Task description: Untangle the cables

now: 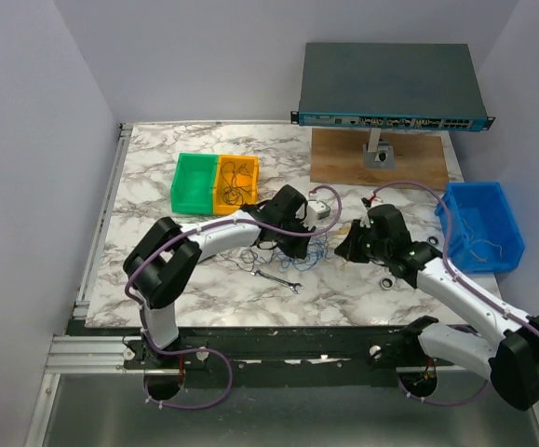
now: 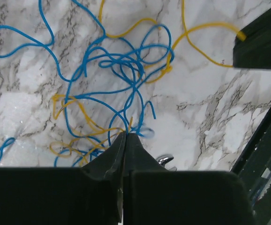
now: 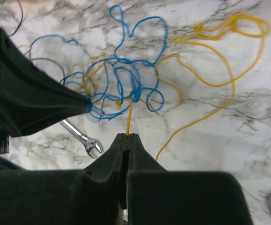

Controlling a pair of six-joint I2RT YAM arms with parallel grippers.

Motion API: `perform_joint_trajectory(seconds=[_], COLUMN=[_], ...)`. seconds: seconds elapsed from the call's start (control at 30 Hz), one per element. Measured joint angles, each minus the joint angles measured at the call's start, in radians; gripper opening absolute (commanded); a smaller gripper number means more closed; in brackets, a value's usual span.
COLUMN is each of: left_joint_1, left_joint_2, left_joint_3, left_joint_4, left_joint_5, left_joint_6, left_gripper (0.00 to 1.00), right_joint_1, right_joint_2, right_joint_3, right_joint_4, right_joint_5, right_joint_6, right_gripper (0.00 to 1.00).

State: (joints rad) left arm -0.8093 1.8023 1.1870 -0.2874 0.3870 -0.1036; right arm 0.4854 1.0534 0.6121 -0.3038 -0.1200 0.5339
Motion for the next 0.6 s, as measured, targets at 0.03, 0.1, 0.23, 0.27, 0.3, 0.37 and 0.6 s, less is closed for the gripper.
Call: perform_joint_trajectory(seconds=[0.03, 0.1, 0.23, 0.27, 0.3, 0.37, 0.6], left_joint_1=[0.000, 0.002, 0.067, 0.101, 0.156, 0.262, 0.374], left_joint_2=[0.006, 0.005, -0.105, -0.146, -0.206, -0.301, -0.476], left_joint_3=[-0.001, -0.012, -0.163, -0.212, -0.271, -0.354, -0.512], left_joint_4=[-0.006, -0.006, 0.094, 0.124, 0.159, 0.219, 0.327], left_joint_5=[0.000, -0.014, -0.021, -0.011, -0.002, -0.003, -0.074], left_joint_6=[-0.002, -0.009, -0.089, -0.117, -0.155, -0.211, -0.341], left_gripper=[0.00, 0.00, 0.00, 0.00, 0.00, 0.00, 0.00], right_joint_1=[0.000, 0.001, 0.005, 0.005, 0.005, 0.005, 0.004], right_joint_2=[-0.009, -0.032, -0.083, -0.098, -0.111, -0.143, -0.231], right_joint_3=[0.000, 0.000, 0.017, 0.026, 0.036, 0.069, 0.214], right_joint_4=[-0.002, -0.013, -0.102, -0.129, -0.153, -0.213, -0.308], right_joint_5=[0.024, 0.101, 0.333, 0.395, 0.443, 0.563, 0.832], right_joint_6=[0.010, 0.041, 0.138, 0.162, 0.181, 0.223, 0.266], right_gripper=[0.01, 0.01, 0.01, 0.01, 0.01, 0.01, 0.01])
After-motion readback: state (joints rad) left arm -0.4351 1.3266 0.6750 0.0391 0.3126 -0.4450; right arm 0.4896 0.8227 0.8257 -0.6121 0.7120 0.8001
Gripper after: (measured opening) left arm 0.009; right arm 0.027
